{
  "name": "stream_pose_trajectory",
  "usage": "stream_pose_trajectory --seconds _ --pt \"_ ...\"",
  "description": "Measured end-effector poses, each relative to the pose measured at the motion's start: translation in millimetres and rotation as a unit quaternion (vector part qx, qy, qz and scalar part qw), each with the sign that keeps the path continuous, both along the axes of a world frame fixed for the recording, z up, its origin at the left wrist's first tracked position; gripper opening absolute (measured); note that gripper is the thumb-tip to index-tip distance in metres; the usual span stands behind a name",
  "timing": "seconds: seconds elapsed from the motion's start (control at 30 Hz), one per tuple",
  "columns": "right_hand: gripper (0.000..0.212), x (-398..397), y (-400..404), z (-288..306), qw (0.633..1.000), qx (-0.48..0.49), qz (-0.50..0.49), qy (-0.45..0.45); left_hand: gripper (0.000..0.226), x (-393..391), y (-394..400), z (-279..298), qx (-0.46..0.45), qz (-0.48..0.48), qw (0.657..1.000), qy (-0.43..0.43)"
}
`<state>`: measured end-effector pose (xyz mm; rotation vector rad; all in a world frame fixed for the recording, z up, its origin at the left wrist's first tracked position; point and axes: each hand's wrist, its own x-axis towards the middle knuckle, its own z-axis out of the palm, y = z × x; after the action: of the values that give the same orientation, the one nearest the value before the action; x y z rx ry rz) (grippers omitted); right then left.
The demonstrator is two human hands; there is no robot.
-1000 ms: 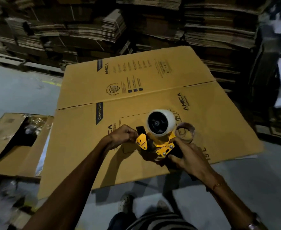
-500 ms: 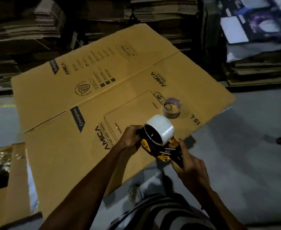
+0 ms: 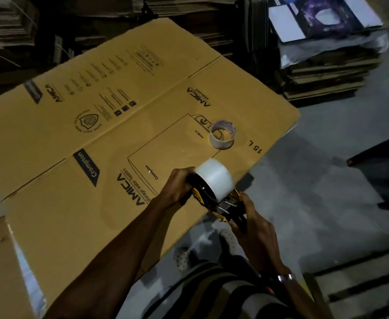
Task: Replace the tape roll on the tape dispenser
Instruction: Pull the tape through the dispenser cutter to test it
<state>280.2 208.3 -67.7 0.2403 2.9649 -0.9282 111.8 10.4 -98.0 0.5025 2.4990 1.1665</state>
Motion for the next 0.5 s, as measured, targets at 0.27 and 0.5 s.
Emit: stream_pose_trajectory --seconds 0.27,0.5 --pt "0.071 9.0 2.8 -9.9 0.999 -0.017 -0.008 -0.04 0.027 0.1 -6.1 -21.3 -0.026 -0.06 0.995 0.078" --pt "0.077 9.1 0.9 -12.5 0.997 -0.014 -0.032 -0.073 0.057 -0.5 -15.7 -23.2 -0.181 -0.051 0.973 0.13"
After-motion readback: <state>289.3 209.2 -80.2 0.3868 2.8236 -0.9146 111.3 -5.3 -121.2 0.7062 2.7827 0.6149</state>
